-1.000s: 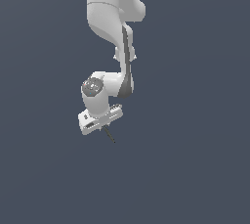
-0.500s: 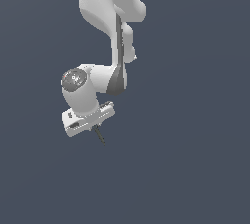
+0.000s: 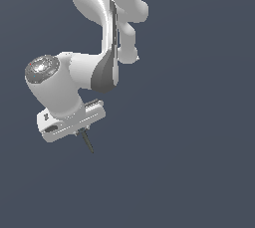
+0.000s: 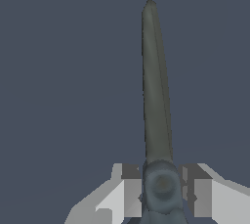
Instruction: Pick up the object and move it to a goal position.
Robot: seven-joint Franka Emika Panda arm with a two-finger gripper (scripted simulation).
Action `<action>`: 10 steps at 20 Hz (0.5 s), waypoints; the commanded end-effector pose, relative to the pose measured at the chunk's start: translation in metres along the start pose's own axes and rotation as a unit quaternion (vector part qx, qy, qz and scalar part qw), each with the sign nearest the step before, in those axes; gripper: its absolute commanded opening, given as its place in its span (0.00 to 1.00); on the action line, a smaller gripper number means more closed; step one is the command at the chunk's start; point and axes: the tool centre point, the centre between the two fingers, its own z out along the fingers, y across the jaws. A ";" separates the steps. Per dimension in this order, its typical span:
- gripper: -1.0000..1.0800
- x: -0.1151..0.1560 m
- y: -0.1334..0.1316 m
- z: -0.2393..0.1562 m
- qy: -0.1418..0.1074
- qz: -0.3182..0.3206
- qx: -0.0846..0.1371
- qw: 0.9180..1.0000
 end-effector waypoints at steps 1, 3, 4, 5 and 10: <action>0.00 0.003 0.009 -0.012 0.000 0.000 0.000 1.000; 0.00 0.005 0.014 -0.020 0.000 0.000 0.000 1.000; 0.00 0.006 0.017 -0.023 0.000 0.000 0.000 1.000; 0.00 0.006 0.019 -0.025 0.000 0.000 0.000 1.000; 0.00 0.009 0.026 -0.034 0.000 0.000 0.000 1.000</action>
